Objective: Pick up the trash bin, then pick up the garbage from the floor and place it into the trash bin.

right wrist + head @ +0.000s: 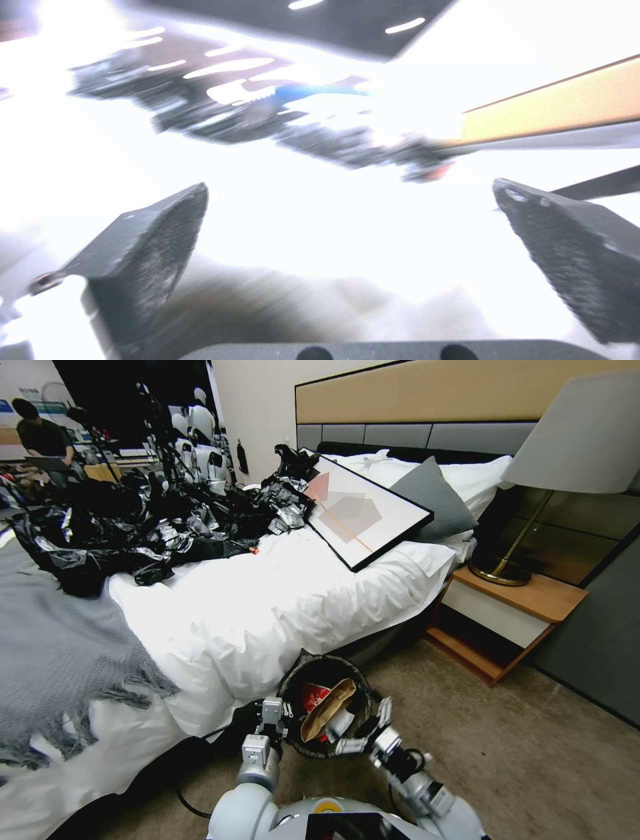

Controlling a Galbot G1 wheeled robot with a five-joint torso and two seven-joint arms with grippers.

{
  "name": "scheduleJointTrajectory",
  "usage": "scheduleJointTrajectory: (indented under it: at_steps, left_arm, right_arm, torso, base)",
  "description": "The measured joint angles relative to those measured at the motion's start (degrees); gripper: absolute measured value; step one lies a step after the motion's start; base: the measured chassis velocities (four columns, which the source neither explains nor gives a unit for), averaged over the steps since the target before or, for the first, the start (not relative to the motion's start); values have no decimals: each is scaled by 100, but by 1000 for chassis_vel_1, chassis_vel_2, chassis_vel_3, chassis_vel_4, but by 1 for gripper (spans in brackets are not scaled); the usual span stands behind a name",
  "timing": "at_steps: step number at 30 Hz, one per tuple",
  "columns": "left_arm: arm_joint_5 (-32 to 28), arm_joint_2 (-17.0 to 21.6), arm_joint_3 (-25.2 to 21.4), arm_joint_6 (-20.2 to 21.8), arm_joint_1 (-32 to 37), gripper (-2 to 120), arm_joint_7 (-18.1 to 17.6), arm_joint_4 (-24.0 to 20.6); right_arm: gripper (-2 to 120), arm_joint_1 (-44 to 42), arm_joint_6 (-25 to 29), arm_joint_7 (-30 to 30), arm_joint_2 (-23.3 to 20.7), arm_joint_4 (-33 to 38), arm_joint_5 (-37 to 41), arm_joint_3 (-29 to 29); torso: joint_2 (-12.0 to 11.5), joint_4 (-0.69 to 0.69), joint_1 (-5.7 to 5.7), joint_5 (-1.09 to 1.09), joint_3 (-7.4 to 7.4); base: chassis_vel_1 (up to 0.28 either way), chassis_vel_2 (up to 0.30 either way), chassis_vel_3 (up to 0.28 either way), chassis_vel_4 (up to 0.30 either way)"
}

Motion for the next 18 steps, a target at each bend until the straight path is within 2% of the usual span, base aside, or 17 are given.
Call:
scheduleJointTrajectory:
  at_steps: [6, 18]
  left_arm:
    - [-2, -1, -20, 0, 17, 0, -1, -18]
    - [-8, -18, -25, 1, 42, 0, -4, -50]
  right_arm:
    - [100, -378, 299, 327, 303, -75, 37, 491]
    - [100, -451, 606, 418, 525, -483, 144, 832]
  torso:
    - [0, -1, 0, 1, 0]
    - [0, 0, 0, 1, 0]
  base:
    - [0, 0, 0, 0]
    - [0, 0, 0, 0]
